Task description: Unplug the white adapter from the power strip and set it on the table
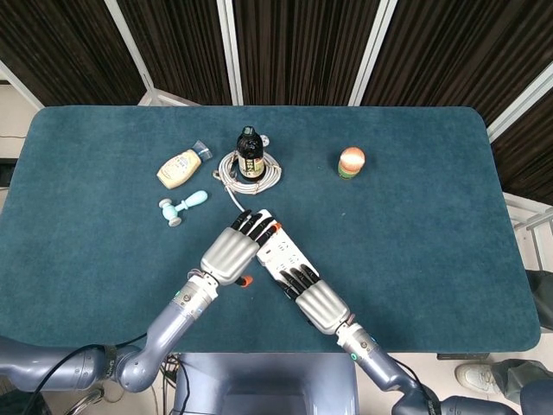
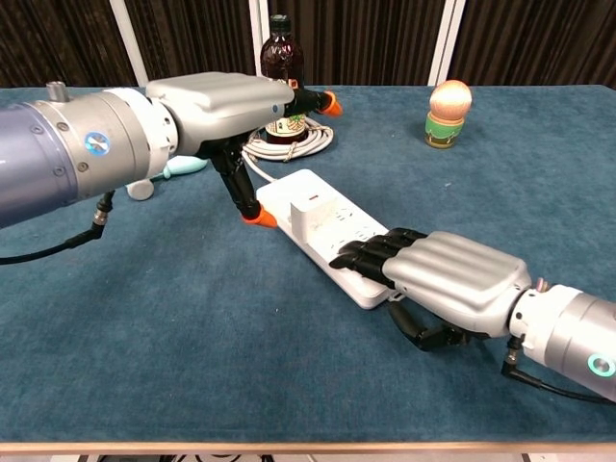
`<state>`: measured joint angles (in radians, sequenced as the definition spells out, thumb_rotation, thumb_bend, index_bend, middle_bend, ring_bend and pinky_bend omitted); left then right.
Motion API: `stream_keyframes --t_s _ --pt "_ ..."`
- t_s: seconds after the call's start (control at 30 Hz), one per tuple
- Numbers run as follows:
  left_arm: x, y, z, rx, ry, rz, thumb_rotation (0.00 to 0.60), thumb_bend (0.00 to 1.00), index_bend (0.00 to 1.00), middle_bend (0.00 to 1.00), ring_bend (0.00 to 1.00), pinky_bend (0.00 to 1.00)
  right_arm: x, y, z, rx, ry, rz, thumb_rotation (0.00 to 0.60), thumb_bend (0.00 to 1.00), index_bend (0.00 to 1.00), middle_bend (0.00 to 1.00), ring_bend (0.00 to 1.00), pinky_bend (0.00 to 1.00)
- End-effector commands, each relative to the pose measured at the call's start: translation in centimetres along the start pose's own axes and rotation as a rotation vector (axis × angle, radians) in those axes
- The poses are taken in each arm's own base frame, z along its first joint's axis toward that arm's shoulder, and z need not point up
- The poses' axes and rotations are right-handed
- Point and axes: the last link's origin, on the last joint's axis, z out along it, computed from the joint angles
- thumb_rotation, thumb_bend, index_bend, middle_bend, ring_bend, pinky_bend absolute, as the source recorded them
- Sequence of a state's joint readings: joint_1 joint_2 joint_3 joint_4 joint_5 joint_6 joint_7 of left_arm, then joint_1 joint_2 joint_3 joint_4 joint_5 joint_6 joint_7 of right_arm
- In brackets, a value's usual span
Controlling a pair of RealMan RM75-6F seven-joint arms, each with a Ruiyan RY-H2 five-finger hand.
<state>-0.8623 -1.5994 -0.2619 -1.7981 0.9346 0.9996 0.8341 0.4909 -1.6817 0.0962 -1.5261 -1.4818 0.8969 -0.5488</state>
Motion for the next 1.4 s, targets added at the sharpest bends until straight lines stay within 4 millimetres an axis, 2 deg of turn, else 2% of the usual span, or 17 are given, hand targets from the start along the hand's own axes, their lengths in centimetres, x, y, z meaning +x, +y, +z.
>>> stream_keyframes --t_s 0.03,0.33,0.6,0.8,1.07,1.4 --pt "-0.2 0.3 0.2 -0.006 -0.005 0.001 0.600 0.00 0.06 0.04 0.00 0.00 0.0 0.3 0.0 -0.012 0.000 0.006 0.600 0.83 0.11 0.13 0.11 0.11" --pt "-0.5 1.0 0.6 -0.017 -0.010 -0.003 0.600 0.00 0.07 0.06 0.00 0.00 -0.1 0.8 -0.4 -0.025 -0.007 0.024 0.600 0.83 0.17 0.18 0.16 0.15" --pt "-1.0 1.5 1.5 -0.015 -0.028 -0.002 0.600 0.06 0.12 0.11 0.01 0.00 -0.3 0.4 -0.7 -0.015 -0.010 0.037 0.600 0.83 0.17 0.19 0.16 0.15" --pt "-1.6 2.0 2.4 -0.019 -0.050 0.017 0.600 0.06 0.14 0.12 0.01 0.00 -0.4 0.4 -0.8 -0.014 -0.014 0.043 0.600 0.82 0.18 0.19 0.16 0.15" --pt "-2.1 2.9 3.4 -0.017 -0.064 0.038 0.600 0.09 0.20 0.25 0.06 0.00 -0.6 0.4 -0.9 -0.016 -0.021 0.049 0.600 0.82 0.18 0.19 0.16 0.15" --pt "-2.5 2.7 5.0 0.011 -0.088 0.106 0.600 0.11 0.28 0.27 0.07 0.00 -0.7 0.7 -1.0 -0.025 -0.026 0.054 0.600 0.83 0.18 0.19 0.16 0.15"
